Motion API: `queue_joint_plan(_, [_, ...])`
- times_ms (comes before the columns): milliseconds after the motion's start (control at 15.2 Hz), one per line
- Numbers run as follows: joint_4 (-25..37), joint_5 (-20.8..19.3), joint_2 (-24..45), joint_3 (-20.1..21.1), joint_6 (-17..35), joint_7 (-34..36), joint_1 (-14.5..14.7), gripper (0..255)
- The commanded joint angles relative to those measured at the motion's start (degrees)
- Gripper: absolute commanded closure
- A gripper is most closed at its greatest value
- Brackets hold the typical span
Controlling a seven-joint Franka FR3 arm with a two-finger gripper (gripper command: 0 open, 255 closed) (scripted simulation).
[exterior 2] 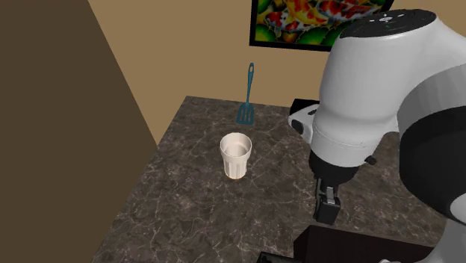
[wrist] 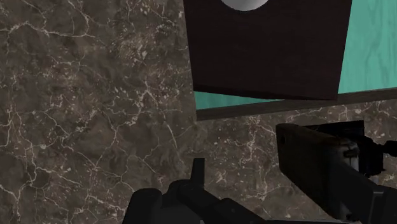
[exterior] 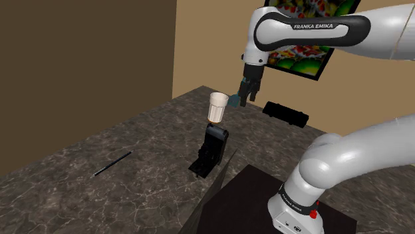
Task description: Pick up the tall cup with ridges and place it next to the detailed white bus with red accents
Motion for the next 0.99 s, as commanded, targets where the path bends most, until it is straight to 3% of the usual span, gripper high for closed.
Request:
queue_joint_plan(0, [1.37, -0.82, 4.06, -0.24, 3.0, -0.53, -0.22, 0])
queue_joint_plan(462, [8.99, -3.4, 18.75, -1.34, 10.97, -2.43, -1.12, 0])
queue_joint_plan(924, [20.1, -5.37, 33.61, -2.22, 15.74, -3.94, -1.92, 0])
